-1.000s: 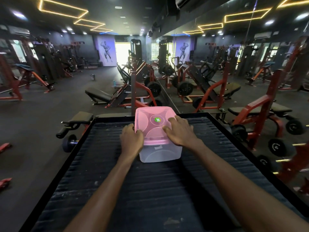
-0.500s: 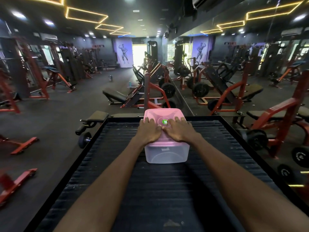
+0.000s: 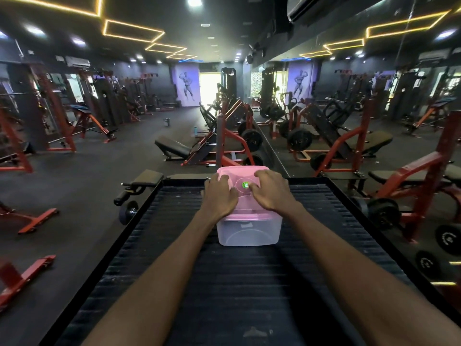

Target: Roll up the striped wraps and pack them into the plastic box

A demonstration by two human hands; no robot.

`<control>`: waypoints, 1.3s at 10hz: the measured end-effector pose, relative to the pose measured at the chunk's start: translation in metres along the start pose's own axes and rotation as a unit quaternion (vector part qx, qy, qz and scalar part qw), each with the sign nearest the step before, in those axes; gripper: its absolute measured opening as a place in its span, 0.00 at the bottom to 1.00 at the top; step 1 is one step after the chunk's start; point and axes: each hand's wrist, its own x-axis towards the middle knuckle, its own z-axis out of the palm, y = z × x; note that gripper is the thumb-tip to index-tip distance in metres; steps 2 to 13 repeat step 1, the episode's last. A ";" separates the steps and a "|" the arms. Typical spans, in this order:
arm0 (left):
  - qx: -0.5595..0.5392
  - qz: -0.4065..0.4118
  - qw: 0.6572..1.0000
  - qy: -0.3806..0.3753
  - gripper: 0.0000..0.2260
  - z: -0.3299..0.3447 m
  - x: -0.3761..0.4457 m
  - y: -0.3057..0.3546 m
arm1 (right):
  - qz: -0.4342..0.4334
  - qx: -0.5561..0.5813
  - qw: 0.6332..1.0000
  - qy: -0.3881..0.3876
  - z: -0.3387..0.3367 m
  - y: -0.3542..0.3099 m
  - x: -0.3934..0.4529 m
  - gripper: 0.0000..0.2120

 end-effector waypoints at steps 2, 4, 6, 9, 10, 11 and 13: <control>-0.028 0.019 0.999 0.028 0.20 -0.004 0.000 0.001 | 0.000 0.084 0.996 0.040 -0.010 -0.004 0.000 0.16; -0.028 0.019 0.999 0.028 0.20 -0.004 0.000 0.001 | 0.000 0.084 0.996 0.040 -0.010 -0.004 0.000 0.16; -0.028 0.019 0.999 0.028 0.20 -0.004 0.000 0.001 | 0.000 0.084 0.996 0.040 -0.010 -0.004 0.000 0.16; -0.028 0.019 0.999 0.028 0.20 -0.004 0.000 0.001 | 0.000 0.084 0.996 0.040 -0.010 -0.004 0.000 0.16; -0.028 0.019 0.999 0.028 0.20 -0.004 0.000 0.001 | 0.000 0.084 0.996 0.040 -0.010 -0.004 0.000 0.16; -0.028 0.019 0.999 0.028 0.20 -0.004 0.000 0.001 | 0.000 0.084 0.996 0.040 -0.010 -0.004 0.000 0.16; -0.028 0.019 0.999 0.028 0.20 -0.004 0.000 0.001 | 0.000 0.084 0.996 0.040 -0.010 -0.004 0.000 0.16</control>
